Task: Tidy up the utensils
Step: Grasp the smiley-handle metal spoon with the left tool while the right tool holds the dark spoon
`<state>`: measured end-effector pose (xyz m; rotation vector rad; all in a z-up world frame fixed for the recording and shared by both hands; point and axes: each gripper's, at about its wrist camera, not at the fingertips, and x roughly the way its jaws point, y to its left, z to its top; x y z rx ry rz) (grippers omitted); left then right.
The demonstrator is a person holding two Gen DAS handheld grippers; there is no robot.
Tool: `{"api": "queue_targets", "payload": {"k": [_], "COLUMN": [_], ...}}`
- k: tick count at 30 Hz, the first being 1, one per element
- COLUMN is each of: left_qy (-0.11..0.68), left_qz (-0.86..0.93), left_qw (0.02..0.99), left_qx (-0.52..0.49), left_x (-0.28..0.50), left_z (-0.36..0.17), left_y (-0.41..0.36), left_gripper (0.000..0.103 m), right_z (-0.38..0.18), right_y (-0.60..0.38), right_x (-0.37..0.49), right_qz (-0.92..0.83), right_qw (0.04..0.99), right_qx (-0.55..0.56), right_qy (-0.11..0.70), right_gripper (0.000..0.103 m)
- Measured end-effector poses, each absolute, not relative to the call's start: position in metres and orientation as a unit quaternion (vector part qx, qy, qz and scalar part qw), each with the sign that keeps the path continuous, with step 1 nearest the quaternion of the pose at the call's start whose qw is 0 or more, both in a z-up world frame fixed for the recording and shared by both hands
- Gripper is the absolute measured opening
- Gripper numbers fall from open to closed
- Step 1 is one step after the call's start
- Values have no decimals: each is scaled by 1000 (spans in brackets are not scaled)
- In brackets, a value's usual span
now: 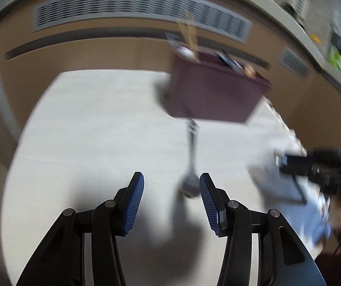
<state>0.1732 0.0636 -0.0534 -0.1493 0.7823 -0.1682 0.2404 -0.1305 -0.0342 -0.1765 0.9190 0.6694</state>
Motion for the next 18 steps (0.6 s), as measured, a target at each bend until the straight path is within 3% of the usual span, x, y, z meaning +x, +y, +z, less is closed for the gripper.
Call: {"api": "queue_targets", "payload": {"k": [9, 18], "left_qy": [412, 408], "left_qz": [-47, -34], "left_qw": [909, 912], "left_qx": [-32, -9], "left_x": [198, 204], "left_z": [-74, -77], "left_y": [24, 18], "left_gripper": [44, 30], "right_z": [-31, -26], "right_y": [-179, -200], "right_x": [236, 229], "right_qz": [260, 252], "right_qw": [878, 885], "right_qx": [-45, -44], "right_qy": [400, 388], "right_gripper": [33, 33]}}
